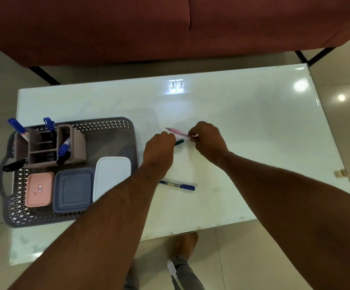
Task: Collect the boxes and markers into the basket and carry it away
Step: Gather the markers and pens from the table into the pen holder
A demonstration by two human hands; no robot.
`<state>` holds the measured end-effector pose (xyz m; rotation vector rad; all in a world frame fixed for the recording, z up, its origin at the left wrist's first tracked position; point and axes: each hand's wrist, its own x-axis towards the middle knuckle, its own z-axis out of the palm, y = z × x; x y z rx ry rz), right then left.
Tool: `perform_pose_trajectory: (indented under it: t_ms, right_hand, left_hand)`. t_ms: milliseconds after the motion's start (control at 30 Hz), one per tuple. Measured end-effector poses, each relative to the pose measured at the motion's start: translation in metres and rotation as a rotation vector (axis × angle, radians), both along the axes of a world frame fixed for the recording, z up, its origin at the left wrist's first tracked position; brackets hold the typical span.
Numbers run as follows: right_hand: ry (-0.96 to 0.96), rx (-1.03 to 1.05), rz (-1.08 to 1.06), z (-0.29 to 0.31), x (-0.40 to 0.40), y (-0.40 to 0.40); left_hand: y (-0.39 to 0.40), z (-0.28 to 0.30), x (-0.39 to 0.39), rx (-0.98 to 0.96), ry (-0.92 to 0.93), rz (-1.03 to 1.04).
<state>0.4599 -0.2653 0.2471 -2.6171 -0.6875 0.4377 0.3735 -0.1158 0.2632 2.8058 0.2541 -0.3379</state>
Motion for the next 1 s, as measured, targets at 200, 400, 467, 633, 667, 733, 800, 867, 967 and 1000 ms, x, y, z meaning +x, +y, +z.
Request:
perform_pose_trajectory:
  t_ms: [200, 400, 467, 633, 667, 733, 800, 867, 967, 1000]
  right_hand:
    - [0.0, 0.26, -0.258, 0.033, 0.004, 0.006]
    - [-0.045, 0.467, -0.312, 0.079, -0.006, 0.051]
    - [-0.087, 0.511, -0.287, 0.094, -0.011, 0.073]
    - [-0.07, 0.634, -0.233, 0.129, -0.033, 0.139]
    - [-0.046, 0.662, -0.224, 0.135, -0.039, 0.151]
    - [0.019, 0.719, -0.188, 0.147, -0.054, 0.18]
    - [0.06, 0.744, -0.129, 0.154, -0.069, 0.207]
    - [0.066, 0.732, -0.08, 0.157, -0.084, 0.231]
    - [0.091, 0.685, -0.024, 0.158, -0.107, 0.263]
    - [0.103, 0.679, -0.014, 0.156, -0.112, 0.271]
  left_hand:
    - [0.005, 0.025, 0.008, -0.337, -0.261, 0.252]
    - [0.032, 0.075, 0.006, -0.529, -0.488, 0.422]
    - [0.05, 0.094, 0.001, -0.498, -0.558, 0.436]
    - [0.118, 0.133, -0.023, -0.42, -0.679, 0.528]
    - [0.133, 0.137, -0.028, -0.399, -0.701, 0.544]
    - [0.166, 0.144, -0.045, -0.36, -0.733, 0.575]
    - [0.197, 0.148, -0.064, -0.339, -0.742, 0.603]
    - [0.223, 0.149, -0.083, -0.313, -0.733, 0.61]
    - [0.254, 0.145, -0.113, -0.287, -0.739, 0.629]
    - [0.261, 0.142, -0.12, -0.299, -0.737, 0.633]
